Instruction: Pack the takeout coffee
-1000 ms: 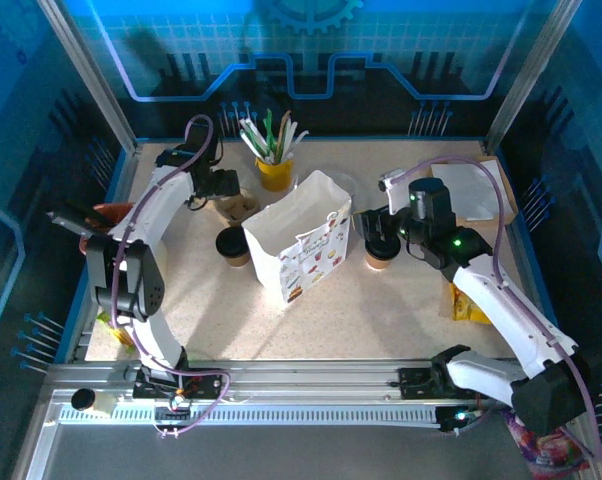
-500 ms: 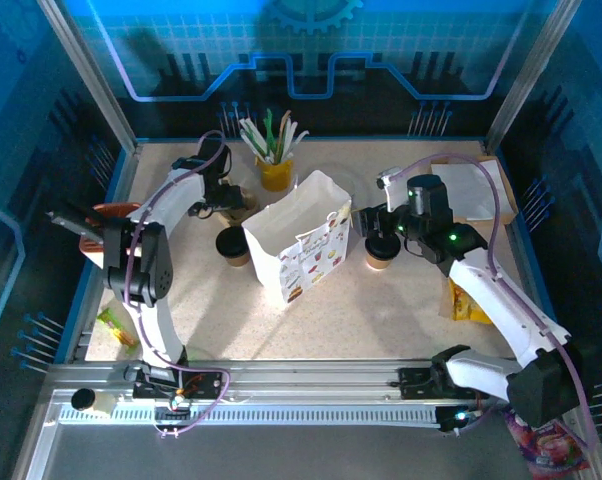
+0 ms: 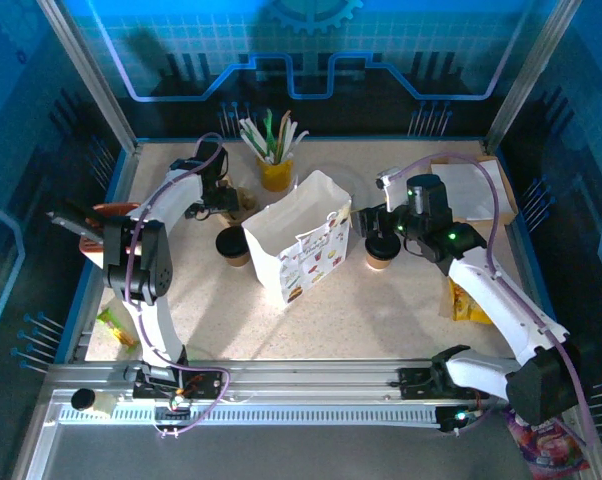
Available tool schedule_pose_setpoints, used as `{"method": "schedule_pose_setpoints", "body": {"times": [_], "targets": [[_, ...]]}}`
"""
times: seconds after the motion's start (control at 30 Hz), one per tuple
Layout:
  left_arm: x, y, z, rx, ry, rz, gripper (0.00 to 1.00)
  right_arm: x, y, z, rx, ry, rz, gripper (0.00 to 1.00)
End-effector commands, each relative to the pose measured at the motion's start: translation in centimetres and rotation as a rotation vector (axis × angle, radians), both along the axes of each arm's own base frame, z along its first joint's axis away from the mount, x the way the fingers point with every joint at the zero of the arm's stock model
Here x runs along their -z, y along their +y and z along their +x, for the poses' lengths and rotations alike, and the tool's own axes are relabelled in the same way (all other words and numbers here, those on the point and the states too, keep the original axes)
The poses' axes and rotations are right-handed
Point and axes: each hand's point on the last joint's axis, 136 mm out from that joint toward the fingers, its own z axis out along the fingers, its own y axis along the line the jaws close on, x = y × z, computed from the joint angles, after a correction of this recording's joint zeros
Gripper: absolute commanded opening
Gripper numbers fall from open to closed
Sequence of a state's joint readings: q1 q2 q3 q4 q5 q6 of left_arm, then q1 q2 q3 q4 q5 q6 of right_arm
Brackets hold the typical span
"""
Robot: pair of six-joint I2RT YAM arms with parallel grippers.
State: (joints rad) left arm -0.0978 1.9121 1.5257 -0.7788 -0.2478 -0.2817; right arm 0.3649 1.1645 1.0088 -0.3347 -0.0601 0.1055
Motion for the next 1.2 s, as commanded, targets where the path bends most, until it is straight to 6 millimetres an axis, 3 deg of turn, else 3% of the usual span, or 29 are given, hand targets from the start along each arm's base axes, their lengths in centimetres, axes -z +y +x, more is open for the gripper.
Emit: {"method": "schedule_pose_setpoints", "body": {"times": [0.0, 0.4, 0.67, 1.03, 1.17], "targets": [[1.0, 1.0, -0.4, 0.004, 0.032, 0.026, 0.87, -0.4, -0.2, 0.4, 0.01, -0.008, 0.022, 0.92], [1.3, 2.7, -0.8, -0.014, 0.048, 0.041, 0.84, -0.2, -0.1, 0.5, 0.006, -0.002, 0.025, 0.93], [0.7, 5.4, -1.1, -0.06, 0.042, 0.071, 0.83, -0.1, 0.1, 0.5, 0.0, 0.006, 0.029, 0.93], [-1.7, 8.7, -0.7, -0.146, -0.03, 0.086, 0.81, -0.1, 0.1, 0.5, -0.002, 0.01, 0.029, 0.93], [-2.7, 7.9, -0.6, -0.153, -0.075, 0.036, 0.79, 0.0, 0.1, 0.5, -0.001, 0.012, 0.029, 0.93]]}}
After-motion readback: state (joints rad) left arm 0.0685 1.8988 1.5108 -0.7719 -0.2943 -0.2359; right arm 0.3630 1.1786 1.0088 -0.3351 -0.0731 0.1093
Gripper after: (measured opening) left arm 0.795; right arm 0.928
